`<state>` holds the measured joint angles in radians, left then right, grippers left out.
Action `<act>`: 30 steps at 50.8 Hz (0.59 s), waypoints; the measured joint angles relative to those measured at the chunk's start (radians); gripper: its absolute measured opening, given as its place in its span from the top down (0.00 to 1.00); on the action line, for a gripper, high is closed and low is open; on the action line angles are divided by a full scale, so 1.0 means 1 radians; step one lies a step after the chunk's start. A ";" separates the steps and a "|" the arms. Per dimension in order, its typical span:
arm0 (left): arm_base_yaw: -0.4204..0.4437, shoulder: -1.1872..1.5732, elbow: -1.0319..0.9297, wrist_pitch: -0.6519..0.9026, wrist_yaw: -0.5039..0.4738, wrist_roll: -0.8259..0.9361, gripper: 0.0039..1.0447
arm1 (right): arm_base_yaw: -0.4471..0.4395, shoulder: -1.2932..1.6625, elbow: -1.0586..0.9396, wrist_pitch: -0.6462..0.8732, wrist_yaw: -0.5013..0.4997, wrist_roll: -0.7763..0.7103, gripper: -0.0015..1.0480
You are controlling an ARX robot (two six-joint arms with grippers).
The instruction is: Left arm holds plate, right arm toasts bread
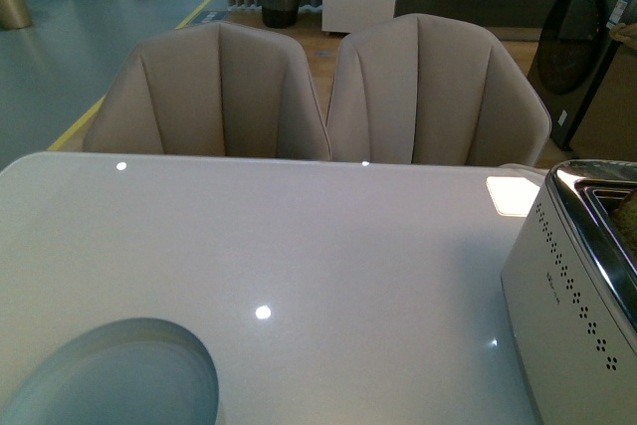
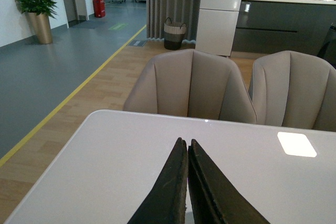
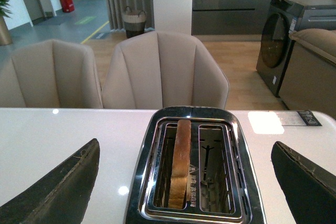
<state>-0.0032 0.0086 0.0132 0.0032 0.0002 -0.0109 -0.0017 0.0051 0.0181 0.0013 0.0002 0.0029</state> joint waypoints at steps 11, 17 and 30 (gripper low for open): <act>0.000 -0.002 0.000 -0.002 0.000 0.000 0.97 | 0.000 0.000 0.000 0.000 0.000 0.000 0.08; 0.000 -0.002 0.000 -0.002 0.000 0.000 0.97 | 0.000 0.000 0.000 0.000 0.000 0.000 0.08; 0.000 -0.002 0.000 -0.002 0.000 0.000 0.93 | 0.000 0.000 0.000 0.000 0.000 0.000 0.08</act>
<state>-0.0032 0.0063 0.0132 0.0013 0.0002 -0.0113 -0.0017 0.0051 0.0181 0.0013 0.0002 0.0029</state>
